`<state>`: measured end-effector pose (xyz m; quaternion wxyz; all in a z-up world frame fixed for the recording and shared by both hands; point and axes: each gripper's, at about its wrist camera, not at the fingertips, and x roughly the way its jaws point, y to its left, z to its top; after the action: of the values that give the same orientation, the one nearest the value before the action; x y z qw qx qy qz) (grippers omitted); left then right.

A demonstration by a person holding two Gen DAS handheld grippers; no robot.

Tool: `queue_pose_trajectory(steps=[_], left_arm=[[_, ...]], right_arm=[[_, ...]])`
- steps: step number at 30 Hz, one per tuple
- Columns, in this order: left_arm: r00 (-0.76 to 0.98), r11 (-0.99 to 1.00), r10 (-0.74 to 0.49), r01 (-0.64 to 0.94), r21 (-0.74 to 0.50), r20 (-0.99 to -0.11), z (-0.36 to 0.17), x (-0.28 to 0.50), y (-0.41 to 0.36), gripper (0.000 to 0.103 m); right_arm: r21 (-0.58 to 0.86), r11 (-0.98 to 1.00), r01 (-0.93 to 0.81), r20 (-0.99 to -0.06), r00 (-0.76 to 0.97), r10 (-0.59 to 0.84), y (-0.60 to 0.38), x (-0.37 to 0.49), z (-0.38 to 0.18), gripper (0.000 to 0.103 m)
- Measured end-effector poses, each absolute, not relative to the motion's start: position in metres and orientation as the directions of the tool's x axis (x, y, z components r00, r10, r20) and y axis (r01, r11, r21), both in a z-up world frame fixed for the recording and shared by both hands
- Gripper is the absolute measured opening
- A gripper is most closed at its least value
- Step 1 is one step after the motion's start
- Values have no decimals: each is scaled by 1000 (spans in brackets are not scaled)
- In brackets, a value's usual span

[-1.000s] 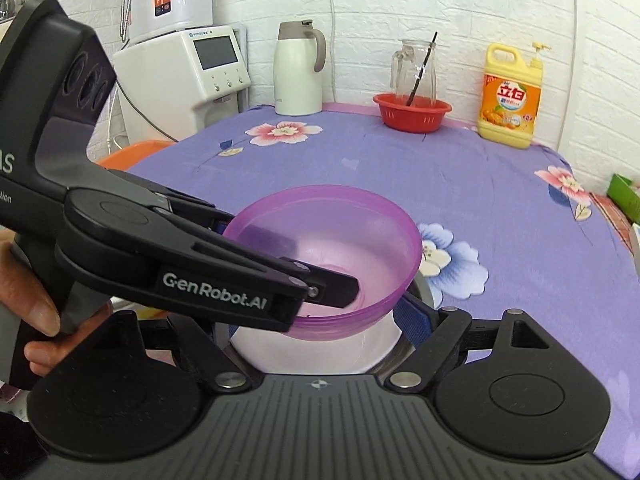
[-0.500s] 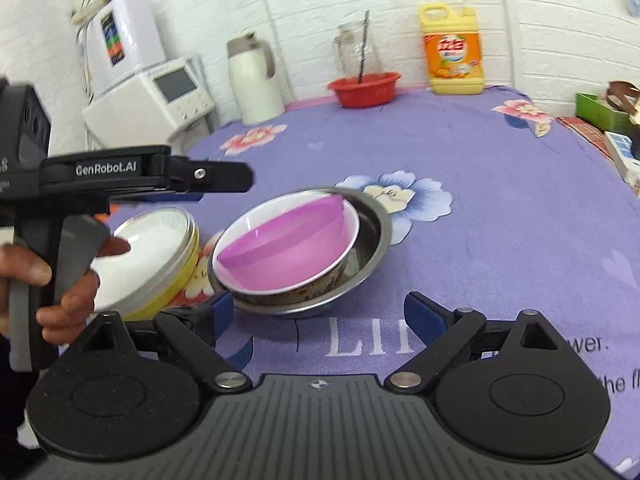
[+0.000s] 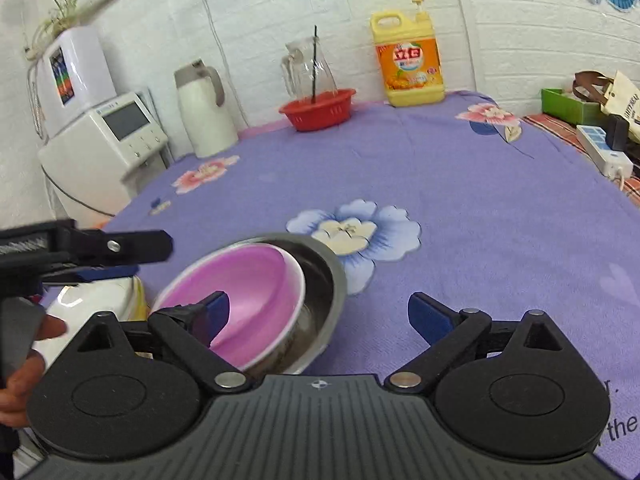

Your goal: Organize plates and bowls

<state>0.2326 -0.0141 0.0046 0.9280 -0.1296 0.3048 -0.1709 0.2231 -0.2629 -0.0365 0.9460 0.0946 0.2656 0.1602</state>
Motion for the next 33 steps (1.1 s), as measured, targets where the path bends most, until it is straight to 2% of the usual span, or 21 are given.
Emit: queue_pose_trajectory(steps=[3, 11, 15, 20, 33], left_arm=[[744, 916, -386, 235, -326, -546, 3, 239, -19, 97], [691, 952, -296, 273, -141, -660, -11, 271, -43, 97], [666, 947, -292, 300, -112, -687, -18, 280, -53, 97], [658, 948, -286, 299, -106, -696, -23, 284, -58, 97], [631, 940, -317, 308, -146, -708, -25, 290, -61, 98]], right_arm=[[228, 937, -263, -464, 817, 342, -259, 223, -27, 103], [185, 955, -233, -603, 740, 298, -245, 249, -49, 103], [173, 966, -194, -662, 703, 260, -237, 254, -58, 103], [149, 973, -176, -691, 685, 230, -227, 253, -56, 103], [134, 975, -176, -633, 742, 221, -221, 246, -63, 103]])
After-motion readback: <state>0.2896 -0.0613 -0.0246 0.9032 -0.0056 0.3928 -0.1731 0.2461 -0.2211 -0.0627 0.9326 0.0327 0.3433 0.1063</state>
